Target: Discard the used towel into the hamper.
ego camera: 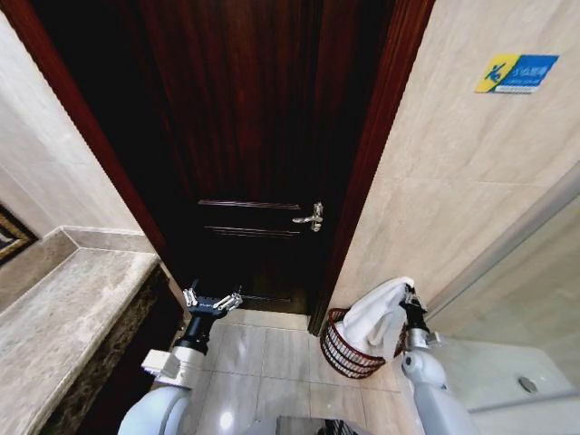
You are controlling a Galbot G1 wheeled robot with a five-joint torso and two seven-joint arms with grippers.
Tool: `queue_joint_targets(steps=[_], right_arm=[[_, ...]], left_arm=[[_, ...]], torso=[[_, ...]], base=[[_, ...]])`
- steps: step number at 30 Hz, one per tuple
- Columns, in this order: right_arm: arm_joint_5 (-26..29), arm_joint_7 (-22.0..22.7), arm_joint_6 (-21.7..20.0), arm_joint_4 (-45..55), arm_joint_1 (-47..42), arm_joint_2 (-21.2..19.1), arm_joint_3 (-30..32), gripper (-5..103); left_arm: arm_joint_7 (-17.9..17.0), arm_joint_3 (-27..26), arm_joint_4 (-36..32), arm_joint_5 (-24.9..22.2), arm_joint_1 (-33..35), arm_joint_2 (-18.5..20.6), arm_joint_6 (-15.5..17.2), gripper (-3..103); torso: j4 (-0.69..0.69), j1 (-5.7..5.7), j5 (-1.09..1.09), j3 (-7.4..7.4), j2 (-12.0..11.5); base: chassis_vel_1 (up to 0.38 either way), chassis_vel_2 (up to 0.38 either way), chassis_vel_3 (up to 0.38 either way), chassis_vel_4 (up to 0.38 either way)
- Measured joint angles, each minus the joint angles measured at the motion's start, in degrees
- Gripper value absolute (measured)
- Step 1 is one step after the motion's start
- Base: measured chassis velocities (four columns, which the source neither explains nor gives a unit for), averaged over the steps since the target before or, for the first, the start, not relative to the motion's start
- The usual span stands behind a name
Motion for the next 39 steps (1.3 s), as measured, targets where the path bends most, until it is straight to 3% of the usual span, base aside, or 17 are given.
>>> queue_joint_targets(steps=[5, 15, 29, 32, 39], right_arm=[[-0.56, -2.56, 1.47, -8.76, 2.96, -0.01, -1.07, 1], [-1.34, -4.03, 1.81, -12.76, 4.30, 0.73, -1.90, 1], [-3.41, -6.38, -2.82, -19.88, 5.13, 2.13, -2.91, 1], [-3.98, -8.38, -7.46, -21.31, 5.36, 1.59, -2.80, 1], [-4.42, -12.04, -13.11, -24.89, 6.51, 1.60, -2.63, 1]], left_arm=[[0.00, 0.00, 0.00, 0.00, 0.00, 0.00, 0.00, 99], [0.00, 0.00, 0.00, 0.00, 0.00, 0.00, 0.00, 99], [0.00, 0.00, 0.00, 0.00, 0.00, 0.00, 0.00, 99], [0.00, 0.00, 0.00, 0.00, 0.00, 0.00, 0.00, 99], [0.00, 0.00, 0.00, 0.00, 0.00, 0.00, 0.00, 99]], torso=[[-0.02, 0.00, -0.02, 0.00, 0.00], [-0.01, 0.00, -0.04, 0.00, 0.00], [0.00, 0.00, -0.04, 0.00, 0.00], [-0.01, 0.00, -0.04, 0.00, 0.00], [-0.02, 0.00, -0.02, 0.00, 0.00]], base=[[0.000, 0.000, 0.000, 0.000], [0.000, 0.000, 0.000, 0.000], [0.000, 0.000, 0.000, 0.000], [0.000, 0.000, 0.000, 0.000], [0.000, 0.000, 0.000, 0.000]])
